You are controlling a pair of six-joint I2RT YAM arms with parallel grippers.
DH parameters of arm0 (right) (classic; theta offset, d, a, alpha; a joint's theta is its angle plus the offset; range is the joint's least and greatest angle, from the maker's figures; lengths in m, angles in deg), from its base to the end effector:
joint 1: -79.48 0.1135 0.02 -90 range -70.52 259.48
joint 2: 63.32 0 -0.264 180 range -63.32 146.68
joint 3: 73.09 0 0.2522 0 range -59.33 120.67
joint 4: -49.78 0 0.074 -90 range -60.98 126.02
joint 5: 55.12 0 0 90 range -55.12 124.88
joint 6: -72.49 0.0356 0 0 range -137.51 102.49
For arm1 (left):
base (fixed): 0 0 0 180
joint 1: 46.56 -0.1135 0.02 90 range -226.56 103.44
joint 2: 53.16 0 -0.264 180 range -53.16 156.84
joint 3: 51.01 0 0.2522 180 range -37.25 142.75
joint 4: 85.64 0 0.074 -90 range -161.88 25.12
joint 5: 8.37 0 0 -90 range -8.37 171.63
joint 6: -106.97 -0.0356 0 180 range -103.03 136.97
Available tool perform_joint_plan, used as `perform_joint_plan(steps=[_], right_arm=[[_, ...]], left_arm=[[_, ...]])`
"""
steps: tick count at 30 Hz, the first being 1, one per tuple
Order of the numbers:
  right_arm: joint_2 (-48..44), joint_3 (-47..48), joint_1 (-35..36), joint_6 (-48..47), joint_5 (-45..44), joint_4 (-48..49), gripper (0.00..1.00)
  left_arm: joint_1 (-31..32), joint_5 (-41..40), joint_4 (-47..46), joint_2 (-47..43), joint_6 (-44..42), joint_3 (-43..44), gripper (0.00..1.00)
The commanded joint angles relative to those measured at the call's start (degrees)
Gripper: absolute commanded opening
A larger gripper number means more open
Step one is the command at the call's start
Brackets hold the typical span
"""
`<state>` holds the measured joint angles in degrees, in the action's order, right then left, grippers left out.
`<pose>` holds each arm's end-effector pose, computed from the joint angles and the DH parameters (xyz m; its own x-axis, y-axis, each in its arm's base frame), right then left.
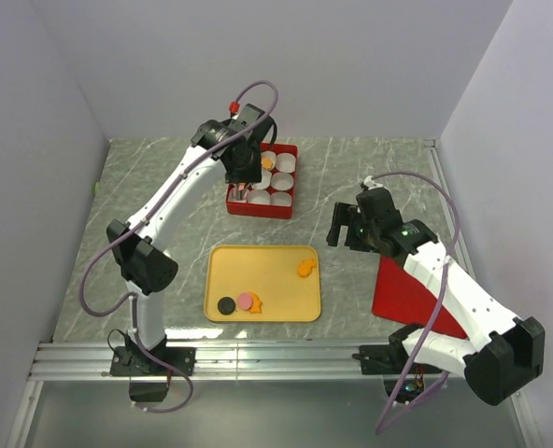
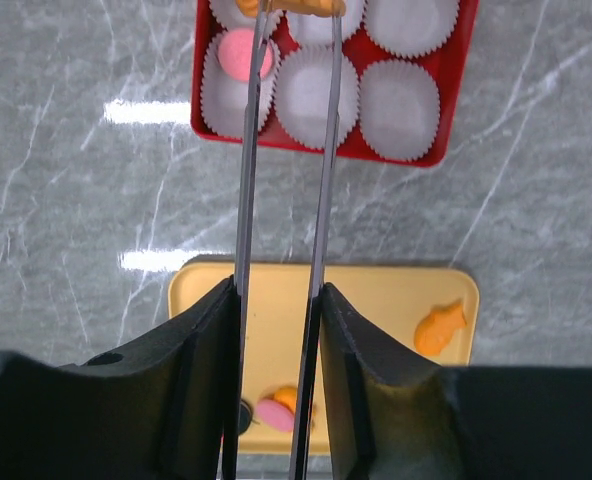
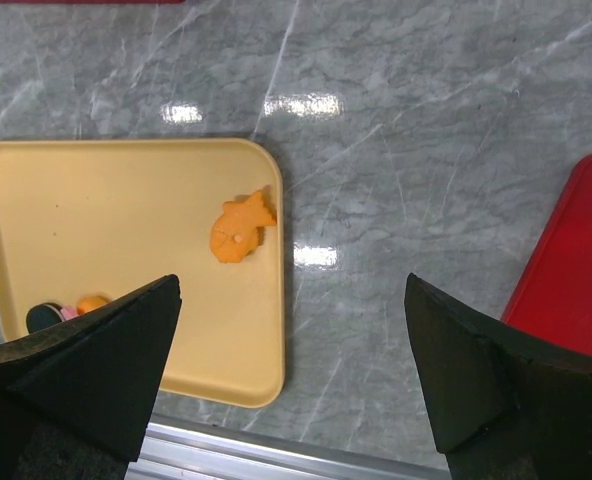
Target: Pack the cookies
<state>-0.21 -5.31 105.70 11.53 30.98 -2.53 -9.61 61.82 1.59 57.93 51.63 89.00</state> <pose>0.2036 0.0976 0.2886 -0.7736 0.1589 -0.6135 -0.0277 0.9587 0.2831 0.3207 -0.2261 0.3903 -0.8000 -0.0677 -0.5961 -0.0386 0.9974 -0.0616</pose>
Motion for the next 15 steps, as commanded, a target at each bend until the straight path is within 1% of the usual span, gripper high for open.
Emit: perform_joint_plan(steps=[1, 9, 13, 15], right_arm=[[1.1, 3.3, -0.4, -2.0, -1.5, 1.6, 1.0], [4.2, 5.3, -0.6, -3.8, -0.4, 1.9, 1.0], [5.1, 5.6, -0.8, -4.2, -0.1, 2.3, 1.0], [5.4, 5.6, -0.9, -4.2, 0.0, 2.3, 1.0]], left_arm=[[-1.1, 0.7, -4.0, 0.6, -1.7, 3.1, 0.41], [-2.4, 2.5, -11.3, 3.5, -0.8, 0.8, 0.41], [-2.3, 1.2, -15.2, 3.1, -0.5, -4.9, 0.42], [-2.4, 0.9, -16.1, 3.4, -0.6, -5.9, 0.42]])
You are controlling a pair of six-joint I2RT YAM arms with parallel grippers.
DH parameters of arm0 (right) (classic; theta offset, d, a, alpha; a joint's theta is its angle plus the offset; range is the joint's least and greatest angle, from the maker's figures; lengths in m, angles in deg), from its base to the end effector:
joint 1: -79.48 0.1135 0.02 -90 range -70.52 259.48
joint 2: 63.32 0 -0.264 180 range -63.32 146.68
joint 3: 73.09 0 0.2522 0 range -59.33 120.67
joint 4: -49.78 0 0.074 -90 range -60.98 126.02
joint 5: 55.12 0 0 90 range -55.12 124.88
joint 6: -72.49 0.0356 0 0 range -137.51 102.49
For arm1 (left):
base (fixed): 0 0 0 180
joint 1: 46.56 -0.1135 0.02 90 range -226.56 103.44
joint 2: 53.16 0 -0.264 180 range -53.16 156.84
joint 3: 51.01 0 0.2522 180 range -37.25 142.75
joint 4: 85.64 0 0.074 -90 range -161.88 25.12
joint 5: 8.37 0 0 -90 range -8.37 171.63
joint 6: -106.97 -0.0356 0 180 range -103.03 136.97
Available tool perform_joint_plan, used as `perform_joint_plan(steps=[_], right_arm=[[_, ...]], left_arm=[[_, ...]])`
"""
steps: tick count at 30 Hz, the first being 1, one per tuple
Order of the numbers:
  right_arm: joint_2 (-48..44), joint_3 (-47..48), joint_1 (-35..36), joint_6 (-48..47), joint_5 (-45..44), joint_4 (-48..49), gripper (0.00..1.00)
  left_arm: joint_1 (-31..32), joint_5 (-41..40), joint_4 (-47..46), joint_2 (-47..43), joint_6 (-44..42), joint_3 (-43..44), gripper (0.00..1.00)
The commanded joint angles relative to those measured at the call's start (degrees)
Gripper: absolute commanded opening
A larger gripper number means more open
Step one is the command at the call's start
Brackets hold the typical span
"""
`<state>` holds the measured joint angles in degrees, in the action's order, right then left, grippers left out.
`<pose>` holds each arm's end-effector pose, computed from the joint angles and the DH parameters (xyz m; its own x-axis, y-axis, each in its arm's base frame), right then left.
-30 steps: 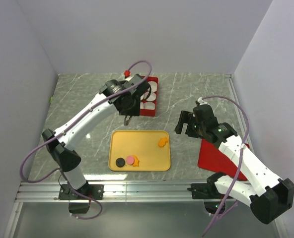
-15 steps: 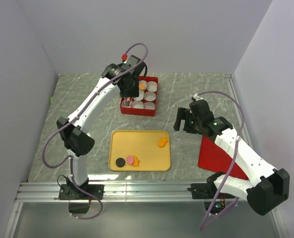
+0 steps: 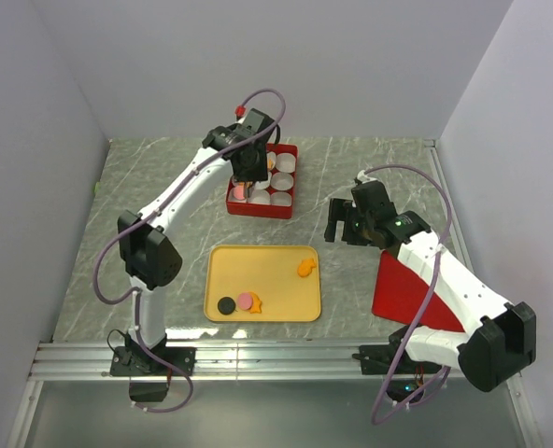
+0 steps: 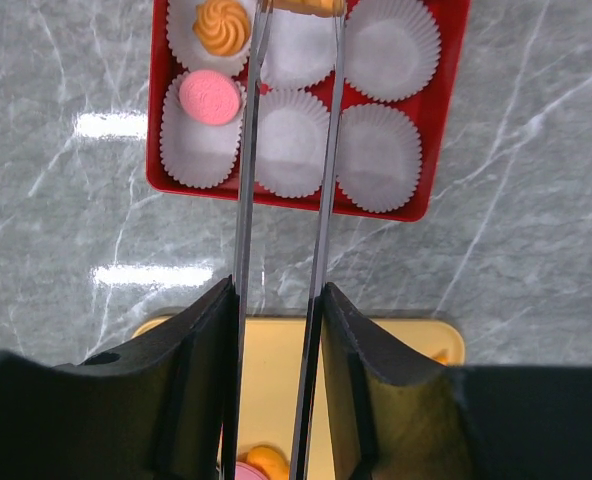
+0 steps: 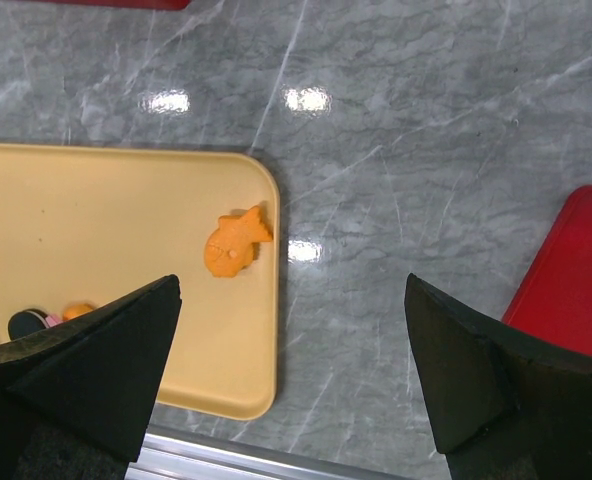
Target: Pack the cookies
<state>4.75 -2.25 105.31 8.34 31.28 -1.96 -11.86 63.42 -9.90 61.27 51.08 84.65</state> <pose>0.2217 0.1048 0.2880 -0.7845 0.1037 -0.6114 -0.0619 0.9679 0.2436 0.3573 -0.2339 0.3574 -0.7738 -0.1121 -0.6234 -0.0512 0.9921 -0.1149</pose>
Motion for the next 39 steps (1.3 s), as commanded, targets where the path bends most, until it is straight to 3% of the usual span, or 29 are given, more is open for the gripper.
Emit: perform_joint_plan(steps=[1, 17, 26, 32, 39], right_arm=[[0.4, 2.5, -0.4, -1.0, -0.2, 1.9, 1.0], [-0.8, 1.9, -1.0, -0.9, -0.2, 2.0, 1.0], [-2.0, 1.8, -1.0, -0.4, 0.4, 2.0, 1.0], [-1.9, 1.6, -1.0, 0.6, 1.7, 2.5, 1.0], [-3.5, -0.3, -0.8, 2.1, 4.6, 3.9, 1.0]], left_arm=[[-0.1, -1.0, -4.8, 0.4, 0.1, -1.9, 0.43], [-0.1, -0.6, -5.3, 6.1, -0.8, 1.6, 0.5], [-0.2, -3.1, -2.2, -0.7, -0.7, 3.5, 0.52], [-0.1, -2.2, -1.9, -11.2, -0.2, -5.6, 0.52], [2.3, -0.7, -3.0, -28.2, 2.5, -28.0, 0.52]])
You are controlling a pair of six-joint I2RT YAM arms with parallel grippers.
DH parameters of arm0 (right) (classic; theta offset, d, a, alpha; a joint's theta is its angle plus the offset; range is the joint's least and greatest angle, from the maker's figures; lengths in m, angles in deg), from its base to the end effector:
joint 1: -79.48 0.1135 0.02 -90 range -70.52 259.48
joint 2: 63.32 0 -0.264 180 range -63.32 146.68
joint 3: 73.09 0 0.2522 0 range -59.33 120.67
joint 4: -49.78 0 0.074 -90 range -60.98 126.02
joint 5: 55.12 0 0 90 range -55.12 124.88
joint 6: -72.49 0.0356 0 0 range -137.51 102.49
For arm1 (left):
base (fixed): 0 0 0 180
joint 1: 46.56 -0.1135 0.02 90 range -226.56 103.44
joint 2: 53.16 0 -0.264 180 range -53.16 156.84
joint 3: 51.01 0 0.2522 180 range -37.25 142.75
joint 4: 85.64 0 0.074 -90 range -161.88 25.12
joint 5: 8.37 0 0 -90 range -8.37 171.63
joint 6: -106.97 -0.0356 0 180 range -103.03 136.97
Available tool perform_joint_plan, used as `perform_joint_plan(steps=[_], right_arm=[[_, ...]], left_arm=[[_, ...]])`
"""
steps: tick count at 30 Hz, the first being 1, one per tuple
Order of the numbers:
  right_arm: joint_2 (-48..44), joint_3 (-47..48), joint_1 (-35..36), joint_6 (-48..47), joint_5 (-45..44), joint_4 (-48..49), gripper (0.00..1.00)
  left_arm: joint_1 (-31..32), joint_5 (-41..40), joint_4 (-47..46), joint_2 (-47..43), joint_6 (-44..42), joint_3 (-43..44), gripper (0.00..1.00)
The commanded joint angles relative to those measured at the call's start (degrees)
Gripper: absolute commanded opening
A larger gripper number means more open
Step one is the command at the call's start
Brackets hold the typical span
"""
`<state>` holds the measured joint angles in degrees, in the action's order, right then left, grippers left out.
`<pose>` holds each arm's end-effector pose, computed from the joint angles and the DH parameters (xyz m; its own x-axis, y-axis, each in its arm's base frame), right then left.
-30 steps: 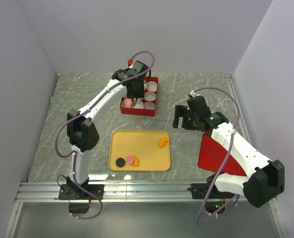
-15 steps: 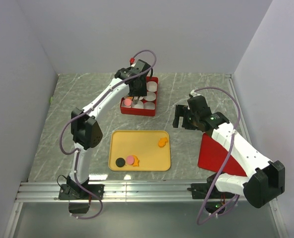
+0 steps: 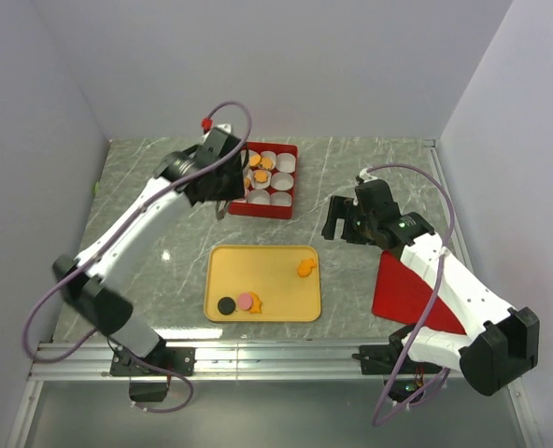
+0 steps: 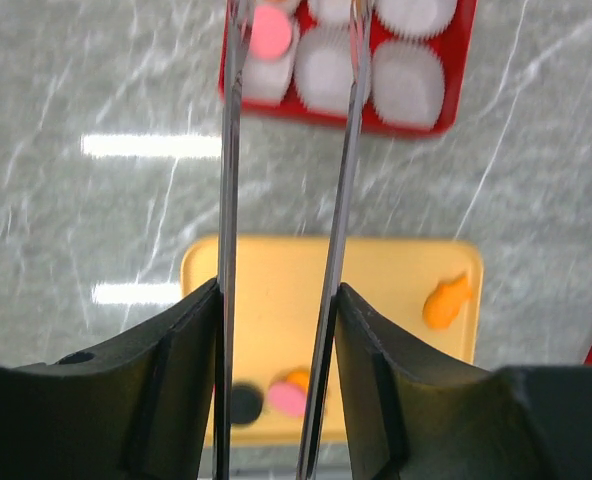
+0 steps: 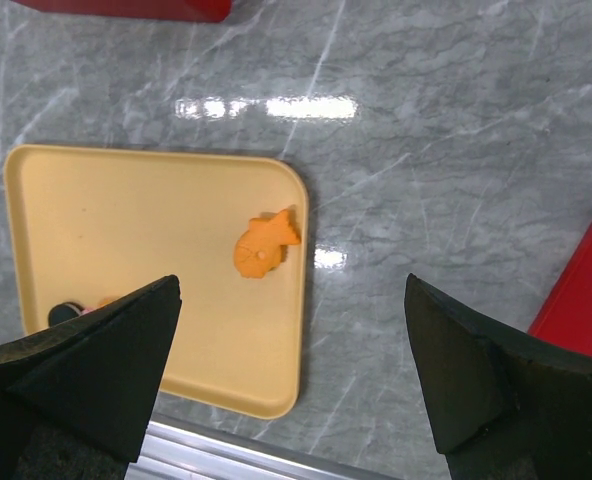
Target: Pack the cookies
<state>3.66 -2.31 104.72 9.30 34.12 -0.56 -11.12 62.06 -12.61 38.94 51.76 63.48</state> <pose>0.2207 0.1035 0.2936 -0.7746 0.1334 -0.6183 -0.0770 0.9503 0.3016 0.2766 -0.1823 0.3902 -0.7303 -0.1401 -0.6686 -0.0529 0.9874 -0.1492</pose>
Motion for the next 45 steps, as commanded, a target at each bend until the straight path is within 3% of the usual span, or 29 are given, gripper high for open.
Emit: perform_joint_plan(steps=[1, 6, 14, 27, 45], right_arm=[[-2.4, -0.3, -0.1, 1.5, 2.5, 2.5, 1.0], [-2.0, -1.2, 1.0, 2.4, 3.5, 2.0, 0.99], [-1.8, -2.6, 2.8, 4.5, 3.7, 2.5, 0.99], [-7.2, -6.6, 4.0, 7.1, 1.0, 1.5, 0.99], [-11.3, -8.7, 3.9, 7.1, -1.3, -0.3, 0.99]], left_arm=[[3.0, 0.8, -0.3, -9.6, 2.6, -9.1, 0.52], [9.3, 2.3, -0.8, -19.7, 8.6, -24.2, 0.53], [17.1, 6.6, 0.0, -29.5, 16.6, -36.4, 0.52], [27.1, 9.5, 6.6, -33.3, 24.4, -42.5, 0.52], [30.4, 11.9, 8.5, -34.8, 28.5, -47.5, 0.52]])
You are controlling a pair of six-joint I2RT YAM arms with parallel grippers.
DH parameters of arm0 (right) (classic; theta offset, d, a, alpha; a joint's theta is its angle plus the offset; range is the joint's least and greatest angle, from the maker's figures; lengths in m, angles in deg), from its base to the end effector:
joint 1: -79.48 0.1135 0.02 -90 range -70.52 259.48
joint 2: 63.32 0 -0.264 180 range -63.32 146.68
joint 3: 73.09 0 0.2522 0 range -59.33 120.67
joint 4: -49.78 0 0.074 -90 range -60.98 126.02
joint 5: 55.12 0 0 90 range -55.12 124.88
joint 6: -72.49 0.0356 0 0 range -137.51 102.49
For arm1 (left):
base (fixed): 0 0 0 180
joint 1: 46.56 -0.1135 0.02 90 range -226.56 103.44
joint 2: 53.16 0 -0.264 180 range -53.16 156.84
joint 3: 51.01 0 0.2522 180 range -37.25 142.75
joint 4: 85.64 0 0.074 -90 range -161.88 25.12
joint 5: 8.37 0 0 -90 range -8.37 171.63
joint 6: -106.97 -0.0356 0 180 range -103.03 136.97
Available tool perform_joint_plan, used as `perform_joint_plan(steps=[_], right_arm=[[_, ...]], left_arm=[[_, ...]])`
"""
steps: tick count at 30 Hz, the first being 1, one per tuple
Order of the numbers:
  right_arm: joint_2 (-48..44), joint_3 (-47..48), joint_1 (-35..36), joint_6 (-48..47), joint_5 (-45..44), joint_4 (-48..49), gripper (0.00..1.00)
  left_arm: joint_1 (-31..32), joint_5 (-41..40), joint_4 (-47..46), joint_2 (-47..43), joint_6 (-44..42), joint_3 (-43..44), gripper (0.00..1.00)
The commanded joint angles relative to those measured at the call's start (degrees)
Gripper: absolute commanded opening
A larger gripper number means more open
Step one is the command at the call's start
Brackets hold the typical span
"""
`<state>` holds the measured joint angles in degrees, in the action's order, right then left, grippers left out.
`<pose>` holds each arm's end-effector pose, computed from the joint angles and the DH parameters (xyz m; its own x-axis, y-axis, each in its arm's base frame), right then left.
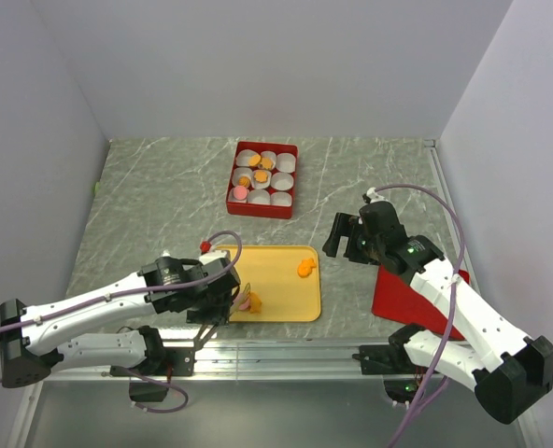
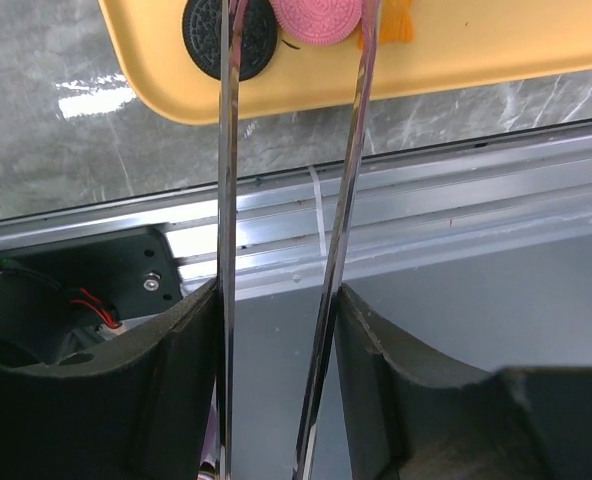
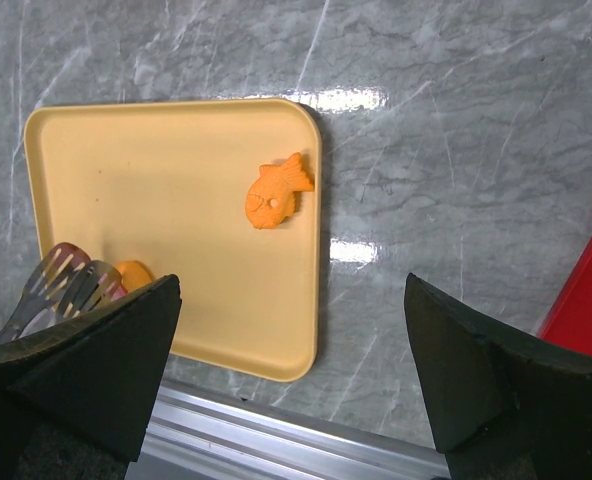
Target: Pack the cookies
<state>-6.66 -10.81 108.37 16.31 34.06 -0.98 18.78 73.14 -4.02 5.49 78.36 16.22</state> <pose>0.1782 0.0977 0.2811 -0.7796 0.2055 -0.5917 -0.0486 0.9220 0.3842 0.0732 -0.1467 0.2721 -0.9644 0.0196 -0.2637 0.0714 0.9795 -0.1885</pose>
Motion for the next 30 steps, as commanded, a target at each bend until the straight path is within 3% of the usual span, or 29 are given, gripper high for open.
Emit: perform_joint_plan(steps=[1, 15, 30], right_arm=[[-0.9, -0.2, 0.3, 0.0, -1.3, 0.1, 0.99], [-1.2, -0.5, 0.3, 0.0, -1.7, 0.2, 0.99], [-1.5, -1.4, 0.3, -0.2, -2.3, 0.4, 0.99]], left_arm=[[0.6, 1.0, -0.3, -1.5, 2.3, -0.2, 0.52], [0.9, 4.0, 2.5, -2.4, 1.1, 1.0, 0.53], [0.9, 4.2, 0.9, -1.5, 0.8, 0.0, 0.43]])
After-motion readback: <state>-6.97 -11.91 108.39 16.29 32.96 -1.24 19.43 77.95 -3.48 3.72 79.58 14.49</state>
